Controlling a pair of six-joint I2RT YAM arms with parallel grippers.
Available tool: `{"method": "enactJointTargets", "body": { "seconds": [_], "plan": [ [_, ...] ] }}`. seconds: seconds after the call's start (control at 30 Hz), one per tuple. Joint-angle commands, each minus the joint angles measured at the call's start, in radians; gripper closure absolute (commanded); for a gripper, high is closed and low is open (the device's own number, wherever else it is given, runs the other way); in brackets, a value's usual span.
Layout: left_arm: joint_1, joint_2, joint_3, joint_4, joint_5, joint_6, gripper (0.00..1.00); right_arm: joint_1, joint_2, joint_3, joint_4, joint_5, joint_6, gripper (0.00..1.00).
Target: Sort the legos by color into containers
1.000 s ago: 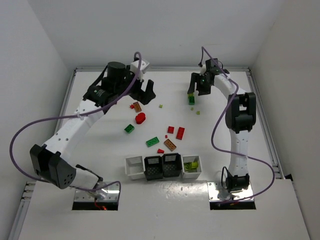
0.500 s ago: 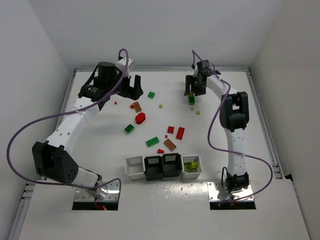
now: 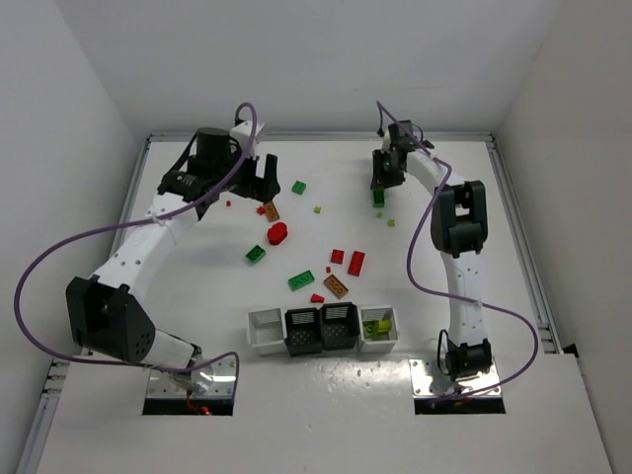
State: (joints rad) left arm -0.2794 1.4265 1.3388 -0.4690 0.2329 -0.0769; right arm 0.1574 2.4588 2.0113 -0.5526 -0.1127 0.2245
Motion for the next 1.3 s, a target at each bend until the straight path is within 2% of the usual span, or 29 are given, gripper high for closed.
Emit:
{"method": "enactJointTargets", "body": {
  "seconds": [0.0,0.03,0.2,0.3,0.37,0.43,0.5,0.6,0.63,0.7,0.77,0.97,1.27],
  "plan": [
    [0.011,0.008,-0.016,0.024,-0.023,0.017,0.06,-0.001,-0.078,-0.022,0.004,-0.064,-0.014,0.8],
    [0.011,0.018,-0.016,0.024,-0.023,0.017,0.06,-0.001,-0.101,-0.037,0.003,-0.064,-0.026,0.85],
    [0.011,0.08,-0.026,0.059,0.043,0.073,0.06,-0.001,-0.27,-0.088,-0.006,-0.171,-0.112,0.89],
    [0.011,0.181,0.068,0.015,0.164,0.13,0.06,-0.001,-0.409,-0.088,-0.045,-0.232,-0.195,0.91],
    [0.011,0.238,0.135,0.006,0.22,0.141,0.08,-0.001,-0.493,-0.147,-0.076,-0.309,-0.266,0.92],
    [0.011,0.326,0.177,-0.007,0.211,0.131,0.11,-0.001,-0.639,-0.201,-0.15,-0.385,-0.364,0.92],
    [0.0,0.382,0.232,-0.016,0.163,0.091,0.17,0.025,-0.79,-0.34,-0.252,-0.473,-0.498,0.93],
    [-0.041,0.477,0.295,-0.025,0.094,0.039,0.23,0.089,-0.964,-0.504,-0.287,-0.473,-0.647,0.95],
    [-0.052,0.498,0.31,-0.034,0.073,0.01,0.23,0.106,-1.071,-0.601,-0.302,-0.473,-0.669,0.95],
    [-0.093,0.544,0.345,-0.034,0.039,-0.01,0.27,0.152,-1.159,-0.708,-0.323,-0.473,-0.711,0.96],
    [-0.148,0.566,0.374,-0.034,-0.019,-0.03,0.29,0.185,-1.233,-0.753,-0.36,-0.473,-0.723,0.96],
    [-0.279,0.646,0.415,-0.043,-0.187,-0.041,0.3,0.298,-1.267,-0.845,-0.452,-0.44,-0.806,0.97],
    [-0.29,0.721,0.444,-0.074,-0.256,-0.118,0.29,0.49,-1.267,-0.919,-0.538,-0.421,-0.904,0.97]
  ]
}}
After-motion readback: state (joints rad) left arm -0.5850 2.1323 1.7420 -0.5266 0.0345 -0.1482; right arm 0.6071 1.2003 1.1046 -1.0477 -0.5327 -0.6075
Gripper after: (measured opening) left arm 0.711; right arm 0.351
